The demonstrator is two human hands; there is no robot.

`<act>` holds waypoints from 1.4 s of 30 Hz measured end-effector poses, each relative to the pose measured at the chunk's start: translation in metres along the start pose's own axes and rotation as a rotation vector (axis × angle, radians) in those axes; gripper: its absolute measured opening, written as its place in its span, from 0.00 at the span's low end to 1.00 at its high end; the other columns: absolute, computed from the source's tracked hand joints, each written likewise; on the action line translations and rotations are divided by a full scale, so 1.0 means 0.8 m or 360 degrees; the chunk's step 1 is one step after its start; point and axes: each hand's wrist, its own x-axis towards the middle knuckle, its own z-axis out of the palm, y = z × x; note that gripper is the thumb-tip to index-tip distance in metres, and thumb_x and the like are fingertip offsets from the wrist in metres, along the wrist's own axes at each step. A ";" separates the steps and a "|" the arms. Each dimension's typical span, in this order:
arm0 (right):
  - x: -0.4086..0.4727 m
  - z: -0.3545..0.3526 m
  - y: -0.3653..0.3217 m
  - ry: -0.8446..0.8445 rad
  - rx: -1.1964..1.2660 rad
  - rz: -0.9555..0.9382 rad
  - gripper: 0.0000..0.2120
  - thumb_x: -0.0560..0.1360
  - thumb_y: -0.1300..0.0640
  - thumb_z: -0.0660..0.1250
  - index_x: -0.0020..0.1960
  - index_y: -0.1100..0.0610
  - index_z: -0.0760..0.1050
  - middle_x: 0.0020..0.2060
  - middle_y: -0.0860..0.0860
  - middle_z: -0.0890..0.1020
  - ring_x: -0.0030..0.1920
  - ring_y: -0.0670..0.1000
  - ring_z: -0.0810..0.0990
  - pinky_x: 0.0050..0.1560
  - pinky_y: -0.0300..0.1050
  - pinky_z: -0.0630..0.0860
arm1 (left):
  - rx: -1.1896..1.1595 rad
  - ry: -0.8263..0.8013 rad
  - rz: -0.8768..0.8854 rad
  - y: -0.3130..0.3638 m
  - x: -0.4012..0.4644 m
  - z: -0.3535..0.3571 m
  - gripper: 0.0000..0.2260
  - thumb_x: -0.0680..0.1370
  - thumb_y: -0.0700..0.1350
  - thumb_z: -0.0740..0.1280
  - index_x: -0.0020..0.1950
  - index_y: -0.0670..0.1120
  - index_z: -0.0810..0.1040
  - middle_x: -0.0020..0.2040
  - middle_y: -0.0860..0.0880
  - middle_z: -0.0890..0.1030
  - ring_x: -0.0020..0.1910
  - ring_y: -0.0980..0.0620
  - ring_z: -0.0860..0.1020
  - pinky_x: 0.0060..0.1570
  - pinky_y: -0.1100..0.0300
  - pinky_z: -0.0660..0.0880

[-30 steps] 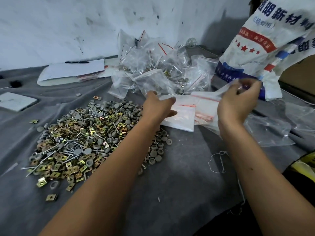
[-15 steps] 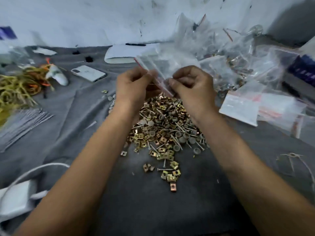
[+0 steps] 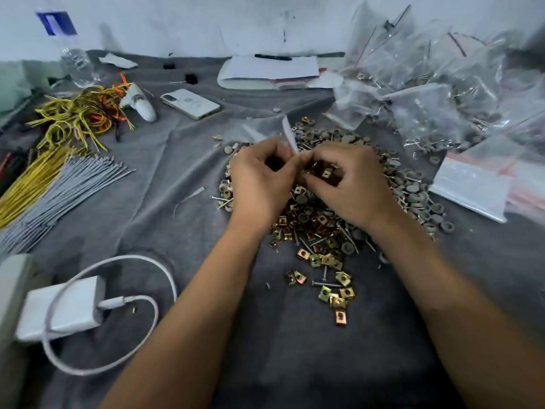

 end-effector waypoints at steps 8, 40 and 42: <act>-0.005 -0.001 0.000 -0.0130 0.0098 0.0061 0.10 0.80 0.61 0.69 0.39 0.56 0.80 0.35 0.51 0.82 0.37 0.52 0.80 0.43 0.50 0.76 | -0.0212 -0.0211 -0.0022 -0.015 0.003 0.000 0.11 0.80 0.41 0.72 0.40 0.36 0.82 0.32 0.42 0.81 0.29 0.53 0.74 0.30 0.57 0.70; -0.003 -0.006 0.000 -0.0041 -0.0039 -0.0003 0.09 0.81 0.63 0.67 0.43 0.60 0.83 0.35 0.50 0.80 0.37 0.51 0.79 0.40 0.50 0.75 | 0.0055 -0.0196 0.0194 -0.009 -0.005 0.002 0.08 0.78 0.36 0.71 0.39 0.41 0.81 0.34 0.44 0.81 0.35 0.42 0.78 0.36 0.49 0.75; -0.003 -0.004 0.000 0.0006 -0.0010 0.0010 0.09 0.80 0.63 0.68 0.43 0.59 0.84 0.34 0.50 0.81 0.35 0.51 0.79 0.38 0.50 0.75 | 0.0041 -0.0194 0.0184 -0.009 -0.005 0.002 0.08 0.77 0.35 0.71 0.37 0.39 0.79 0.32 0.45 0.78 0.32 0.45 0.74 0.34 0.52 0.72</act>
